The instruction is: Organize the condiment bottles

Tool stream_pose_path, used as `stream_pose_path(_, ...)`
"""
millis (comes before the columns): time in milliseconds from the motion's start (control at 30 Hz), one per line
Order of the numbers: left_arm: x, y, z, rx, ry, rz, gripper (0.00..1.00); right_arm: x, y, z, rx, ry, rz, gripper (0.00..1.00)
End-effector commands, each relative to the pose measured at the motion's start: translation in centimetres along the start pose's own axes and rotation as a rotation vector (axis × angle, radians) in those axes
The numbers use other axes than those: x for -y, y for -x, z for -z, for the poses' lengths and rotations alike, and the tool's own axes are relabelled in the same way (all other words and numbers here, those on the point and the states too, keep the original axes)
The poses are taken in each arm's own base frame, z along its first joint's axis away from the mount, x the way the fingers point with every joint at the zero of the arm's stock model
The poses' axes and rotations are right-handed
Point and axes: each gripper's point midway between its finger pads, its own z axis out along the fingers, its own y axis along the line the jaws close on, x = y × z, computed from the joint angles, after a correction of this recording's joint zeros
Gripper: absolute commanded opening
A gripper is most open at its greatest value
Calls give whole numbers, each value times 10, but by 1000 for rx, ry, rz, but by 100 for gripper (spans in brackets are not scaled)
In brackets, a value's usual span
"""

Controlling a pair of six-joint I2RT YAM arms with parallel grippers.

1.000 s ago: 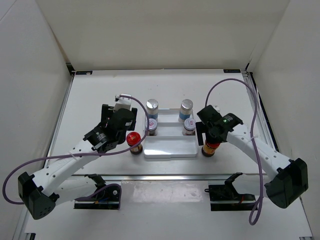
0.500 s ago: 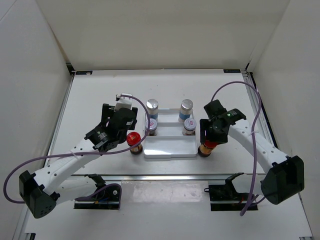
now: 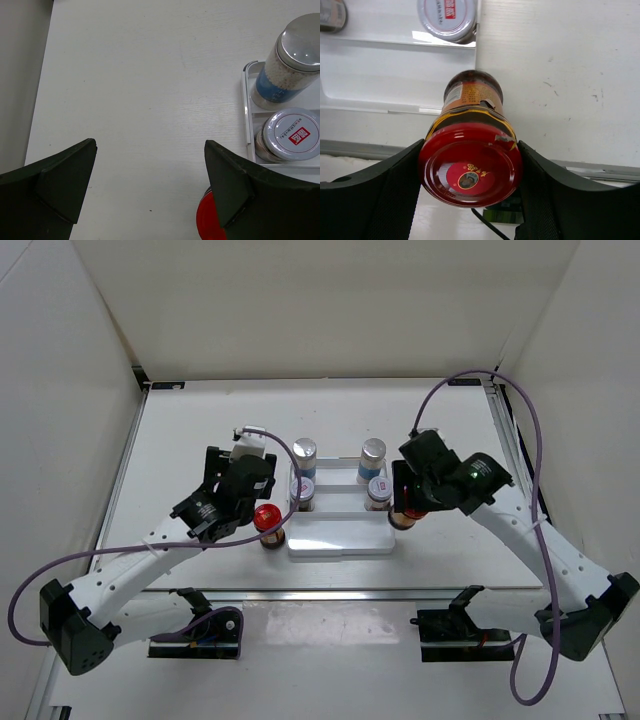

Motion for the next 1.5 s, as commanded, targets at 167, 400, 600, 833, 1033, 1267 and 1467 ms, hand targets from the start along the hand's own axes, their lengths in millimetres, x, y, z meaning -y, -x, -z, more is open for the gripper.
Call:
stream_pose_path(167, -1, 21, 5, 44, -8, 35, 99, -44, -3, -15, 13, 99, 18, 1)
stream_pose_path(400, 0, 19, 3, 37, -7, 27, 99, -60, -3, -40, 17, 120, 24, 1)
stream_pose_path(600, 8, 16, 2, 26, -37, 20, 99, -73, -18, -64, -34, 123, 43, 1)
stream_pose_path(833, 20, 14, 3, 14, -111, 19, 99, -72, -27, -69, -52, 78, 72, 69)
stream_pose_path(1033, 35, 19, 24, -27, -261, 78, 99, -35, 7, -17, 82, -29, 121, 100)
stream_pose_path(1267, 58, 0, 49, -170, -431, 123, 99, 22, 20, 22, 246, -168, 113, 100)
stream_pose_path(1467, 65, -30, 37, -307, -440, 151, 99, 46, -9, 6, 163, -262, 129, 100)
